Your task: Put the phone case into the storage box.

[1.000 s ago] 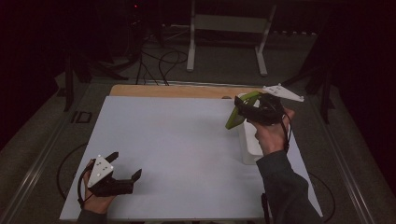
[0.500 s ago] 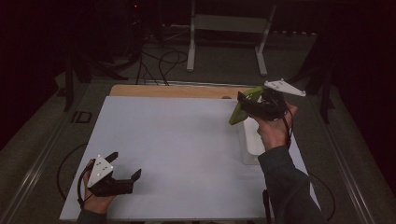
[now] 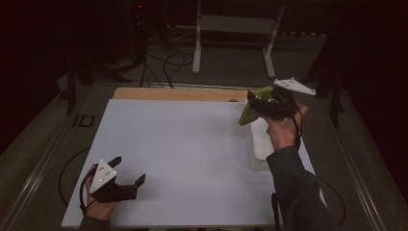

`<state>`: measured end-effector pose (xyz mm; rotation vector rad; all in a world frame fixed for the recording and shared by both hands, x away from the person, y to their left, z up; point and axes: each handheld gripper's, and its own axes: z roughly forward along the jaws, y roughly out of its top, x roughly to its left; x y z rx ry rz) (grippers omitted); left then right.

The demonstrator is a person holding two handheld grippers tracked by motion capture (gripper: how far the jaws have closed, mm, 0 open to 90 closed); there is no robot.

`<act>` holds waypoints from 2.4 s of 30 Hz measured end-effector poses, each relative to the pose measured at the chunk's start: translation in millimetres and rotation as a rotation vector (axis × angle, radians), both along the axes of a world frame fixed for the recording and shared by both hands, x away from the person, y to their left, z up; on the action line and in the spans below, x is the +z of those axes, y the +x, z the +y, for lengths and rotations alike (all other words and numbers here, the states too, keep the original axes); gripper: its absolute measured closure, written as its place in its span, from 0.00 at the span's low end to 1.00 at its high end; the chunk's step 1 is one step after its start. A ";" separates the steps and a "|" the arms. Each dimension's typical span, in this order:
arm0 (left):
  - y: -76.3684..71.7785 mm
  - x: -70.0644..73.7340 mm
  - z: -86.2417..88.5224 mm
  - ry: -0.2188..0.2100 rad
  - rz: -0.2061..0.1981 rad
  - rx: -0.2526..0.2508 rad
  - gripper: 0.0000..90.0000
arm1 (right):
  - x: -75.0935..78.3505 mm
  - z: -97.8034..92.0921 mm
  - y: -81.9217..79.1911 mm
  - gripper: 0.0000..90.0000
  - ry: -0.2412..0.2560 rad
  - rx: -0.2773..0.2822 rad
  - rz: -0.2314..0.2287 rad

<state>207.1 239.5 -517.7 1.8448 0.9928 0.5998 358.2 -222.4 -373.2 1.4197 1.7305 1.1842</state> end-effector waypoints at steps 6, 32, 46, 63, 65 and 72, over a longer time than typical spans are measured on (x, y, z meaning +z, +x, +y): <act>-0.1 0.1 -0.3 0.001 -0.001 -0.002 0.00 | 0.6 -1.6 2.4 0.19 0.000 -0.012 0.000; -0.3 0.9 0.2 0.001 -0.004 0.000 0.00 | 3.9 -16.5 19.0 0.19 -0.014 -0.094 -0.004; -0.1 1.0 0.6 0.002 -0.004 0.000 0.00 | -0.4 -22.5 29.6 0.19 -0.033 -0.123 0.007; 0.9 -0.1 -0.8 0.005 -0.004 -0.005 0.00 | -4.3 -27.8 44.7 0.19 -0.041 -0.162 0.022; 0.9 -0.1 -0.7 0.004 -0.003 -0.006 0.00 | -5.3 -28.4 46.0 0.19 -0.042 -0.165 0.025; 1.4 -0.8 -1.2 0.006 -0.003 -0.009 0.00 | -12.7 -31.4 53.8 0.19 -0.018 -0.184 0.036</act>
